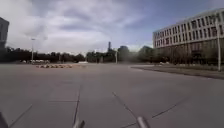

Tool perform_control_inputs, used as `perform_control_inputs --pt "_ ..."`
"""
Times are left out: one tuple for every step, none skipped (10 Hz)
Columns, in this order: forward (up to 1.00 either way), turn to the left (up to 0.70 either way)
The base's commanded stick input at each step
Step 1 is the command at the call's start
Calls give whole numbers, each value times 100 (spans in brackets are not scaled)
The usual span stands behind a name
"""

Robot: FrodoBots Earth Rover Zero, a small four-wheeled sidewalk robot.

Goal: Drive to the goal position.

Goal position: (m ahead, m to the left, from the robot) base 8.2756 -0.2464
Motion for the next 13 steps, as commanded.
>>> perform_control_inputs --pt "100 0" --pt "100 0" --pt "100 0" --pt "100 0" --pt "100 0" --pt "100 0" --pt "100 0" --pt "100 0" --pt "100 0" --pt "100 0" --pt "100 0" --pt "100 0" --pt "100 0"
